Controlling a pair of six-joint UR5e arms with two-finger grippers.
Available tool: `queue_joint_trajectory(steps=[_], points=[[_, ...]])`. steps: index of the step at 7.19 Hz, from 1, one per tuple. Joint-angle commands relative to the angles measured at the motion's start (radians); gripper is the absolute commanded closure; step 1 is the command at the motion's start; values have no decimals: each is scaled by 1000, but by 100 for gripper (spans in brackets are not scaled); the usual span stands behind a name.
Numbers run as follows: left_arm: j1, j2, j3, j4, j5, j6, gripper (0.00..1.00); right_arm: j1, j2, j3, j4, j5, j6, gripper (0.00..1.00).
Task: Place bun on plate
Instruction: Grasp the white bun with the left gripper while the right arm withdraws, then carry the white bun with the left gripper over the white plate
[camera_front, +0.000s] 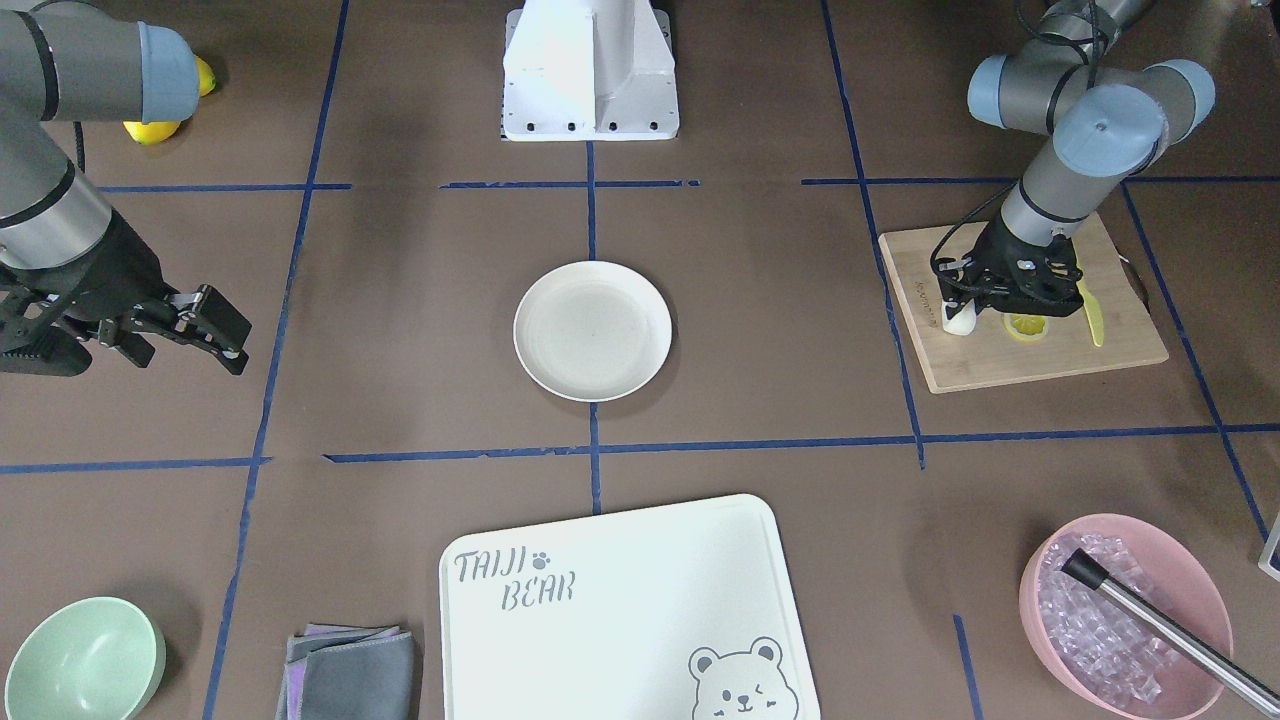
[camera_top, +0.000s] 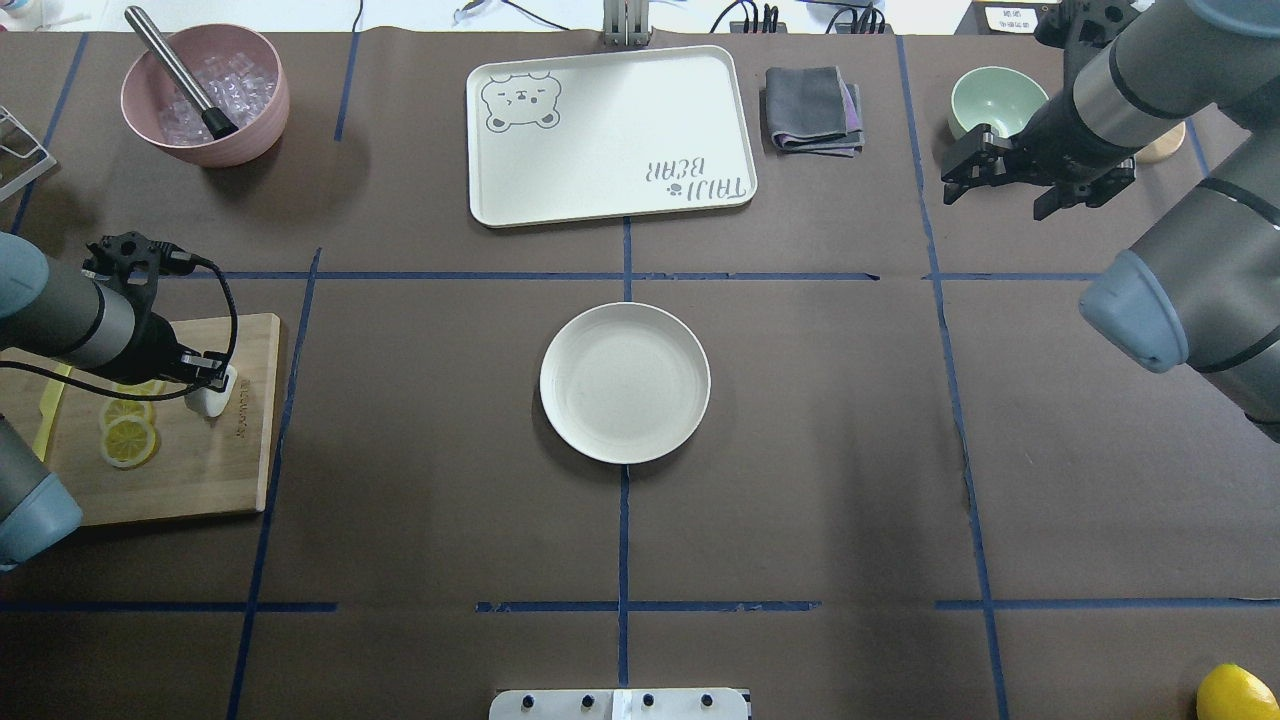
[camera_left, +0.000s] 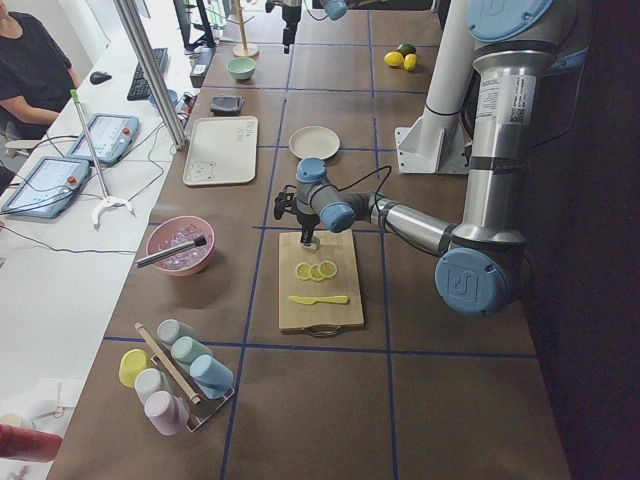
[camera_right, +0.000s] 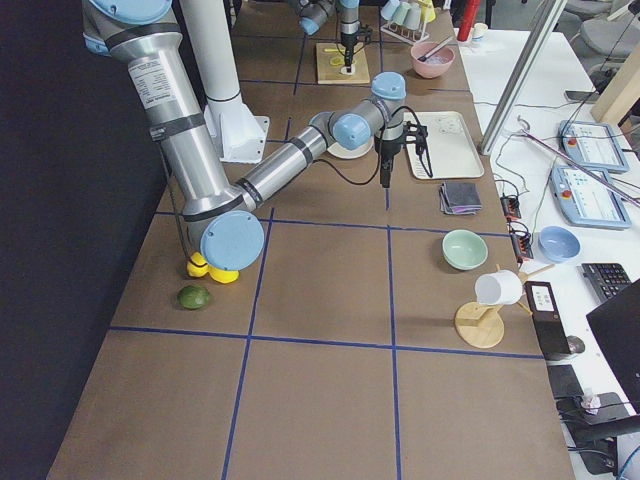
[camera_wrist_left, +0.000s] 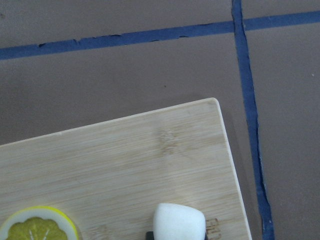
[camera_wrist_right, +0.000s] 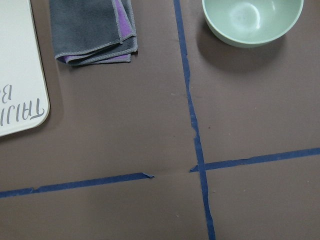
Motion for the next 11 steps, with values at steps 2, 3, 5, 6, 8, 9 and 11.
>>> queue_joint_trajectory(steps=[2, 3, 5, 6, 8, 9, 11], points=[[-6, -83, -65, 184, -10, 0, 73, 106, -85, -5, -3, 10, -195, 0], [-8, -208, -99, 386, -4, 0, 73, 152, -129, -10, 2, 10, -301, 0], [1, -374, -80, 510, -3, -81, 72, 255, -253, -11, 8, 69, -520, 0], [21, -453, -37, 511, -4, -171, 72, 307, -315, -11, 10, 75, -632, 0], [120, -681, 120, 509, 3, -368, 72, 402, -395, -52, 26, 138, -775, 0], [171, -765, 190, 507, 62, -432, 72, 463, -403, -144, 114, 201, -825, 0], [208, -901, 337, 506, 82, -498, 72, 513, -389, -273, 242, 250, -847, 0]])
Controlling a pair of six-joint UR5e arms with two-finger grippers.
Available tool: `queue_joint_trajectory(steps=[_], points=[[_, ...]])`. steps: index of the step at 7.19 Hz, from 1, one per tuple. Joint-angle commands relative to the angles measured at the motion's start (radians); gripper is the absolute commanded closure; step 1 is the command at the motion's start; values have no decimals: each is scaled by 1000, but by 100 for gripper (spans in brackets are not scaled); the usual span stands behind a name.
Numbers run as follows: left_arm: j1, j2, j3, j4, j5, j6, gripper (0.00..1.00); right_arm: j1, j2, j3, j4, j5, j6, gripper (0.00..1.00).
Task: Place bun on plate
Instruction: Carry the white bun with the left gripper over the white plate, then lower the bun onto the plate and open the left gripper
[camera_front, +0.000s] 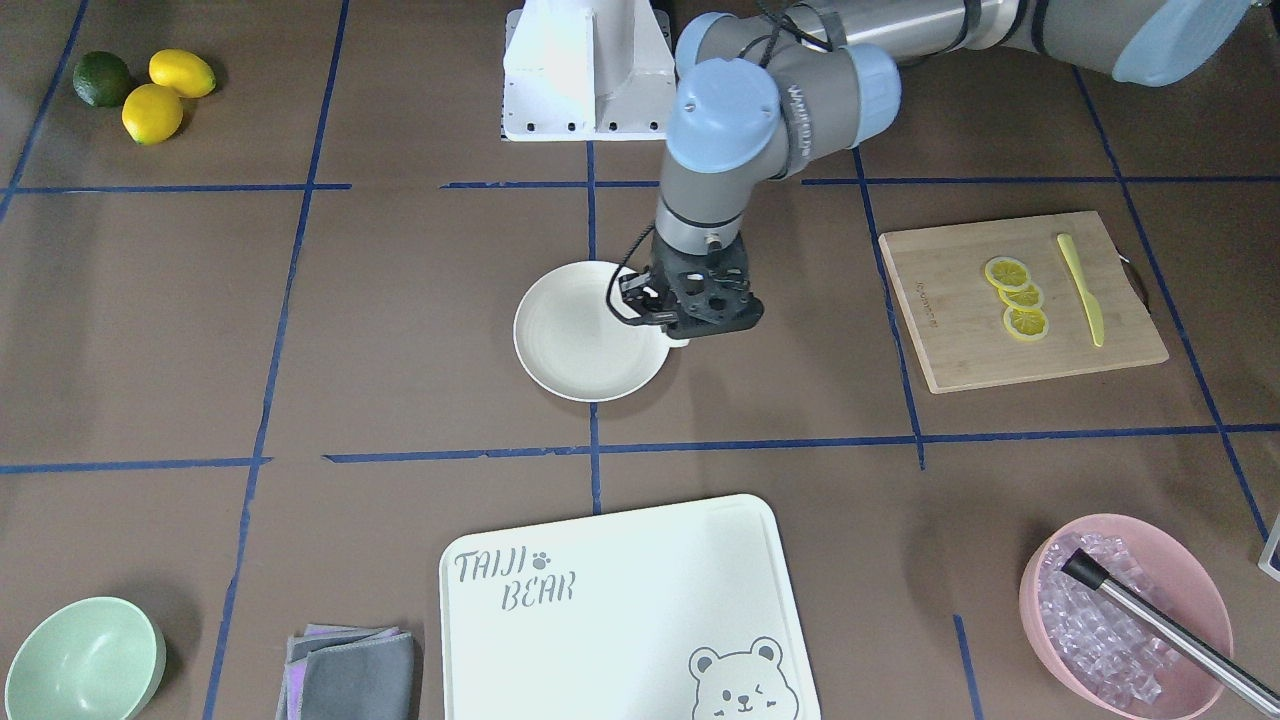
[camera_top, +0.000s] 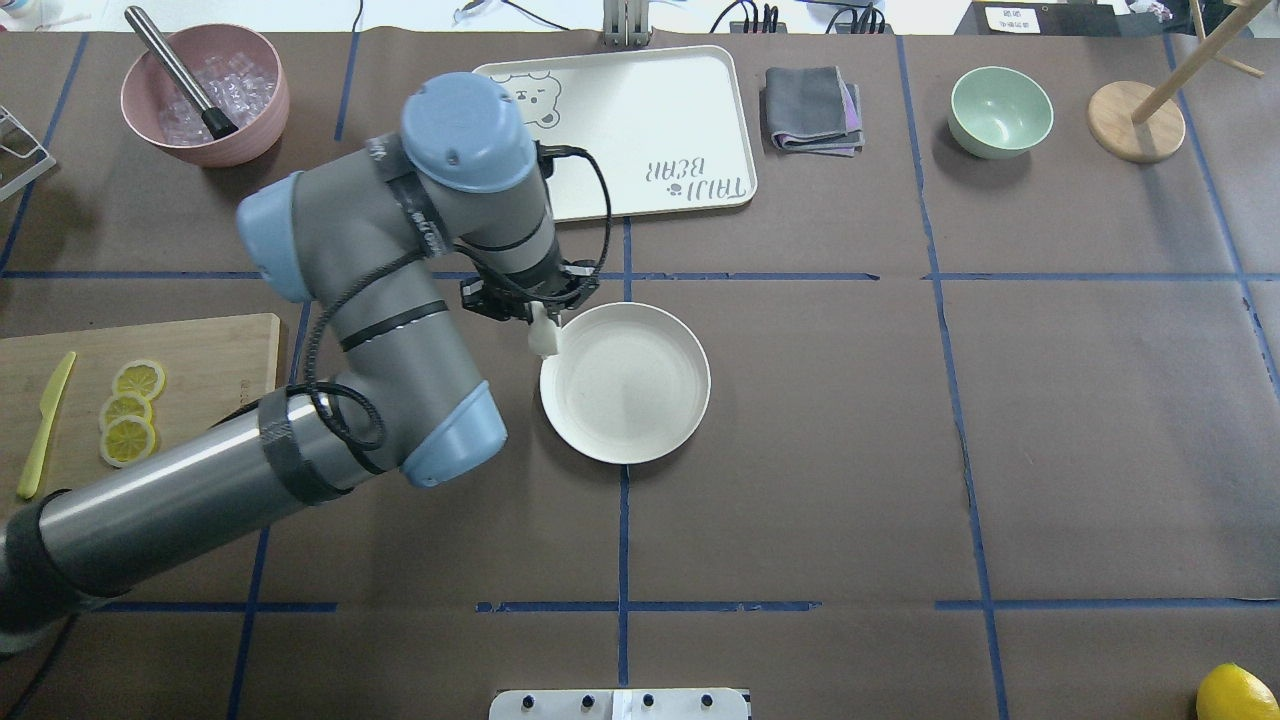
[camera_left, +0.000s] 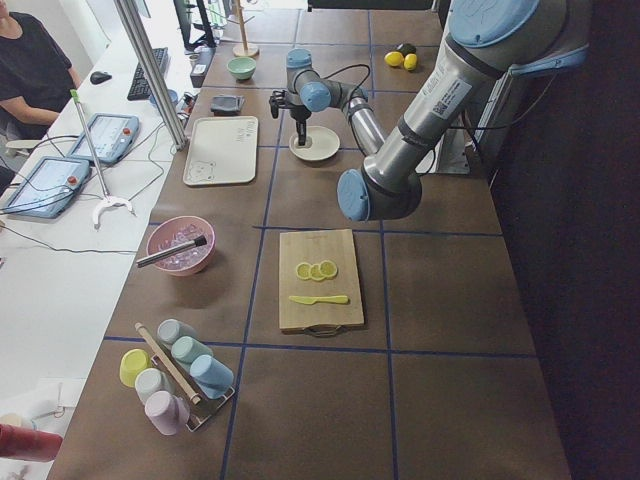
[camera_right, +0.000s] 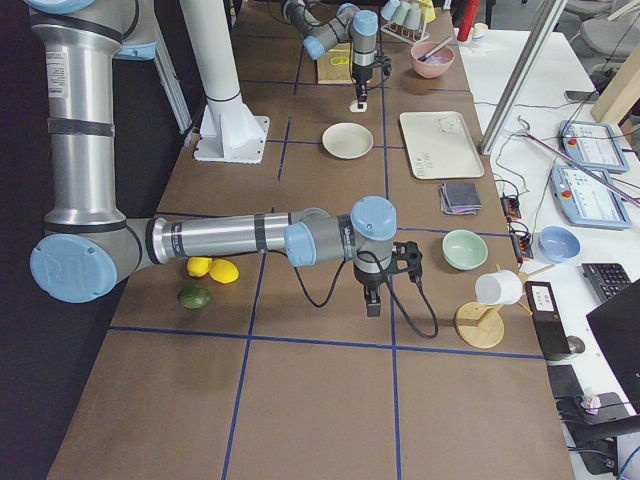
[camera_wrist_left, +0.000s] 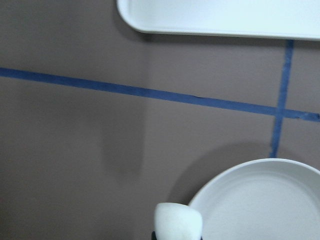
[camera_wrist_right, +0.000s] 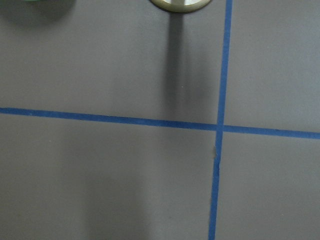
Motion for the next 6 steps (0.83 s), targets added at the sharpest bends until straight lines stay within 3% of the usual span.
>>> queue_joint_trajectory(steps=[1, 5, 6], points=[[74, -98, 98, -7, 68, -73, 72, 38, 4, -71, 63, 55, -18, 0], [119, -99, 196, -88, 117, -86, 72, 38, 6, -70, 63, 66, -17, 0], [120, -98, 202, -101, 118, -84, 66, 38, 7, -68, 62, 66, -17, 0]])
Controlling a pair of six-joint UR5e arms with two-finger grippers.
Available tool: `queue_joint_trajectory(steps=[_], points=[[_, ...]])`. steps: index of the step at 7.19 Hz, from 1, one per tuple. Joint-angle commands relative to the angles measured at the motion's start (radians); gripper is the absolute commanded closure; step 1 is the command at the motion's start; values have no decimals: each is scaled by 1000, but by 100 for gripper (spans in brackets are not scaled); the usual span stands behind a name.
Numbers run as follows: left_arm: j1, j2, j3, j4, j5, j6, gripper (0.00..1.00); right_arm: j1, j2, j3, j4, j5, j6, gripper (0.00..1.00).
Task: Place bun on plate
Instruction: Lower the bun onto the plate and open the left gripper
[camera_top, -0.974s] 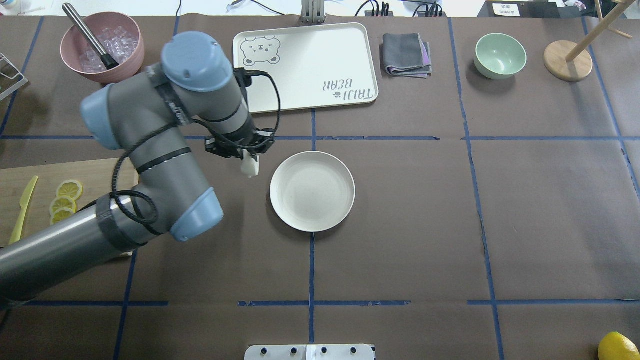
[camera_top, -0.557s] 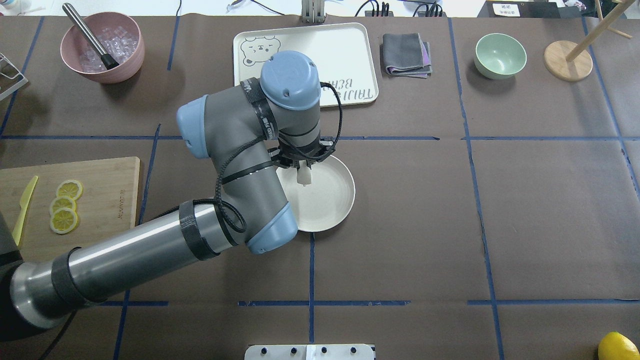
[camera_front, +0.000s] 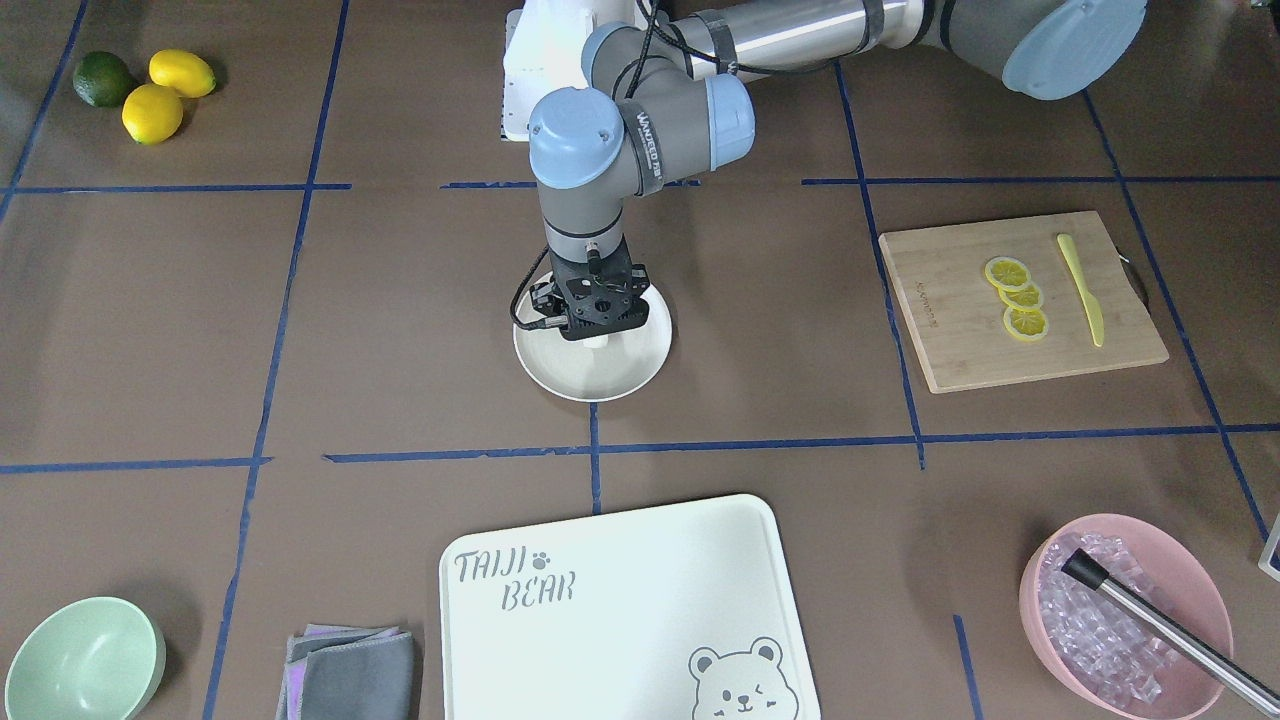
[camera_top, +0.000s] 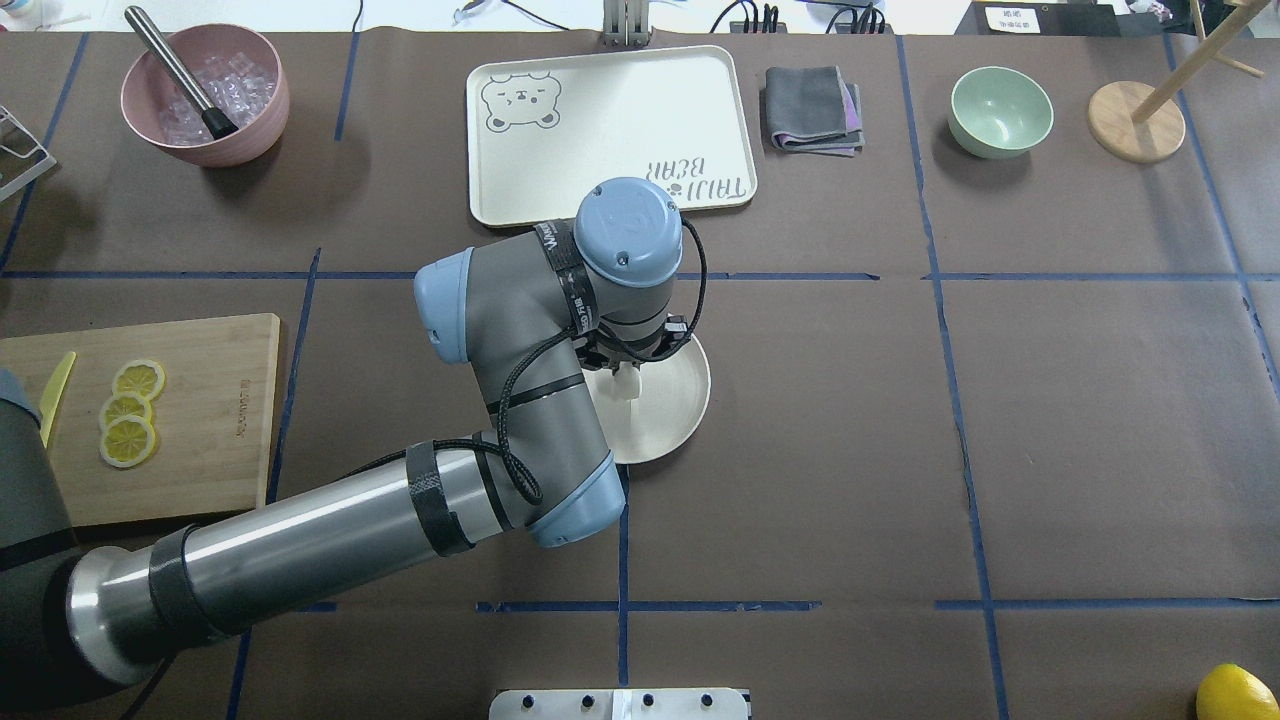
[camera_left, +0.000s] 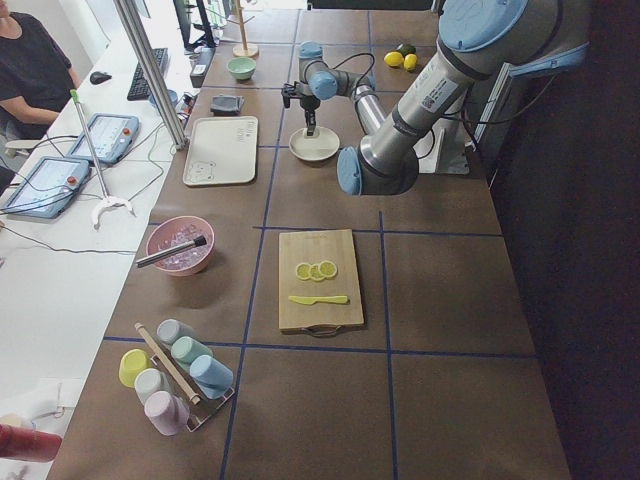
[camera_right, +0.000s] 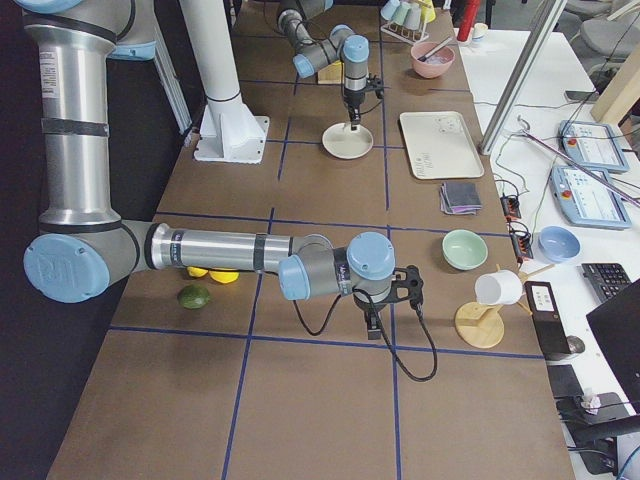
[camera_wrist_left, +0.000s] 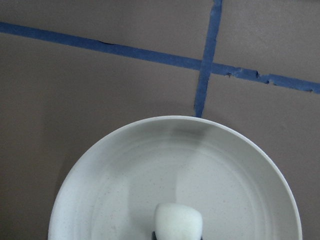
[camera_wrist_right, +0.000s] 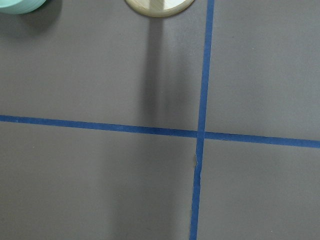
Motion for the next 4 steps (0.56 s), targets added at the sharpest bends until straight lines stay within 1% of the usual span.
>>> queue_joint_trajectory(steps=[1, 2, 3, 4], points=[[6, 4, 19, -26, 5, 2, 44, 1, 3, 1, 3, 1, 0, 0], [6, 4, 19, -26, 5, 5, 35, 1, 3, 1, 3, 1, 0, 0], [5, 2, 15, -23, 5, 6, 12, 1, 5, 1, 3, 0, -1, 0], [1, 2, 4, -13, 6, 5, 1, 1, 8, 4, 5, -2, -1, 0]])
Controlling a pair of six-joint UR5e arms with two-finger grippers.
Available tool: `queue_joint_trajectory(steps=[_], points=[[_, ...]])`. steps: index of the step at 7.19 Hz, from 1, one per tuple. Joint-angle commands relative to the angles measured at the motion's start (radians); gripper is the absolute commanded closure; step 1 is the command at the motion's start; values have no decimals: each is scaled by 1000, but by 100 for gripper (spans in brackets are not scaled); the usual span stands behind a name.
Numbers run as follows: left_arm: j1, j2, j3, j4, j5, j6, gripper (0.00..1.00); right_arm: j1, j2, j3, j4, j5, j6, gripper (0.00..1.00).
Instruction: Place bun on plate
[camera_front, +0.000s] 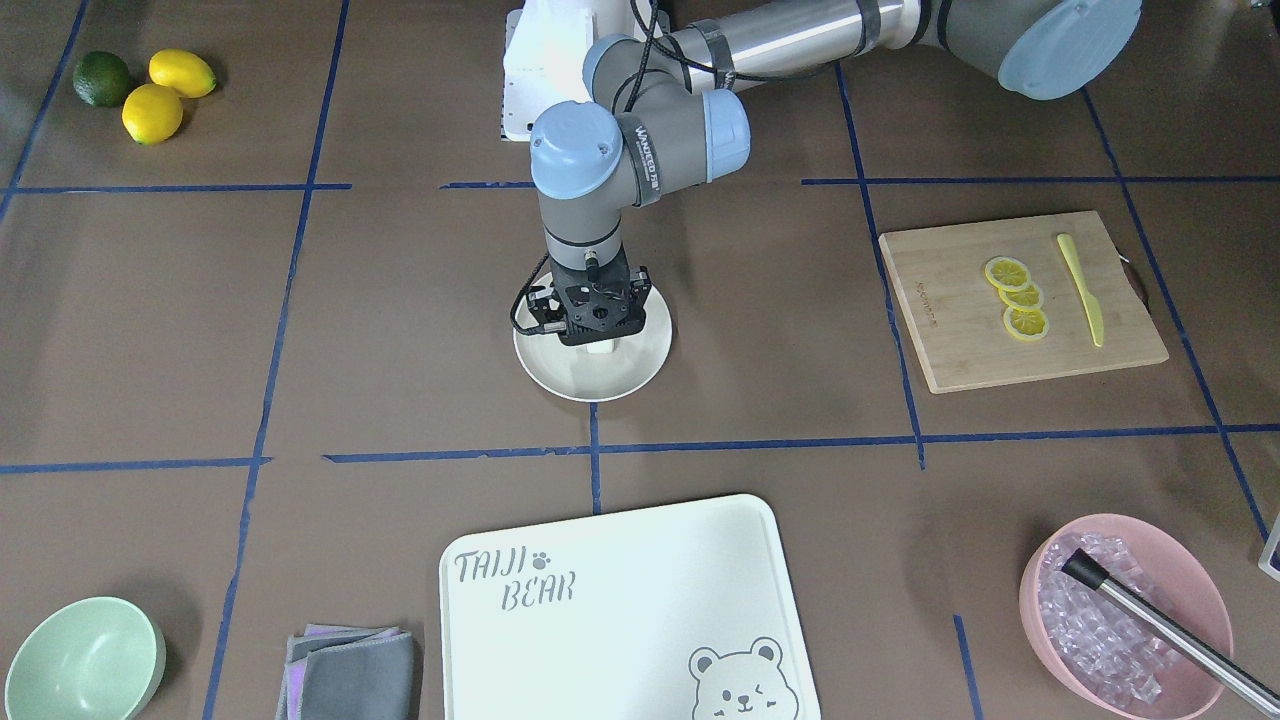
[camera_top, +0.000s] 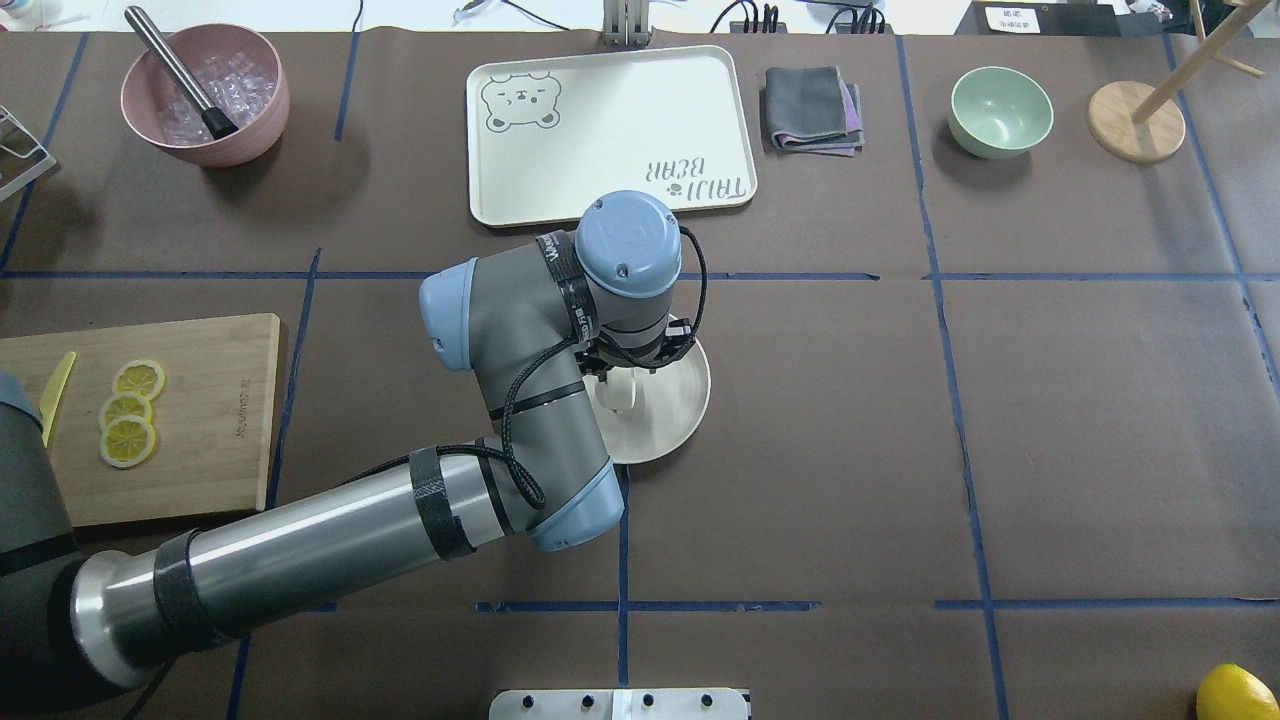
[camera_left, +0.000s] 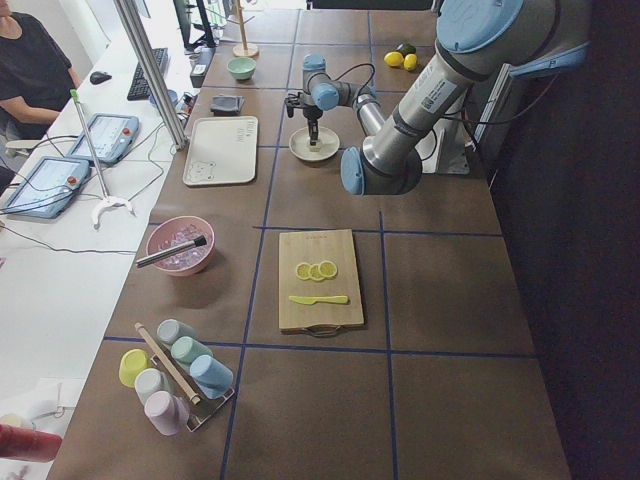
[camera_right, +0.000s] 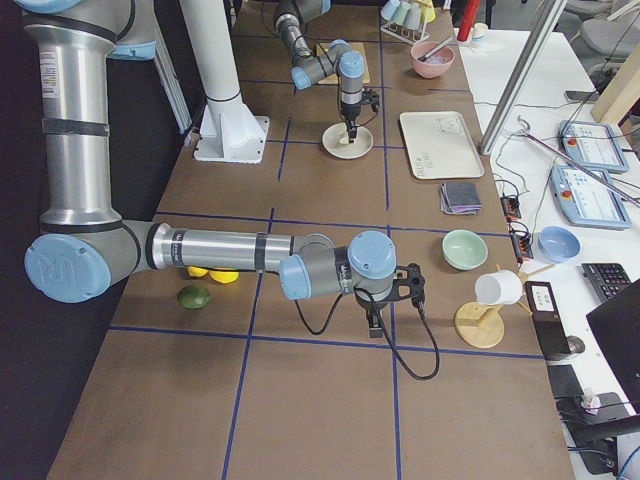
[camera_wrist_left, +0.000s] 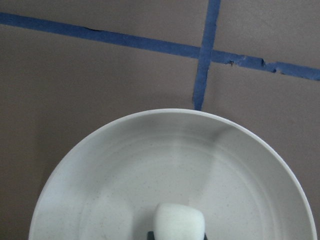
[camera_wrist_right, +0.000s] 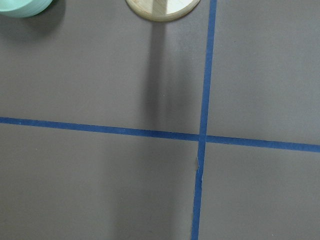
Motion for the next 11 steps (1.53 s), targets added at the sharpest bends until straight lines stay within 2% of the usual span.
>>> queue_joint_trajectory(steps=[1, 2, 3, 4, 6, 8, 10, 11], points=[[-19, 1, -17, 14, 0, 0, 0, 0, 3, 2, 0, -9, -2, 0], [-62, 10, -69, 75, -11, 7, 0, 0, 3, -4, 0, -14, -5, 0], [-110, 22, -166, 209, -38, 102, 0, 0, 1, -1, -3, -26, -7, 0], [-175, 98, -284, 277, -83, 203, 0, -1, 1, -22, -3, -57, -10, 0], [-339, 333, -455, 281, -198, 478, 0, -11, 0, -21, -12, -57, -14, 0], [-522, 497, -508, 282, -316, 780, 0, -3, 38, 11, -150, -51, -16, 0], [-749, 649, -490, 284, -425, 1148, 0, 20, 40, 31, -205, -25, -36, 0], [-827, 709, -465, 279, -436, 1272, 0, 37, 41, 30, -213, -25, -87, 0]])
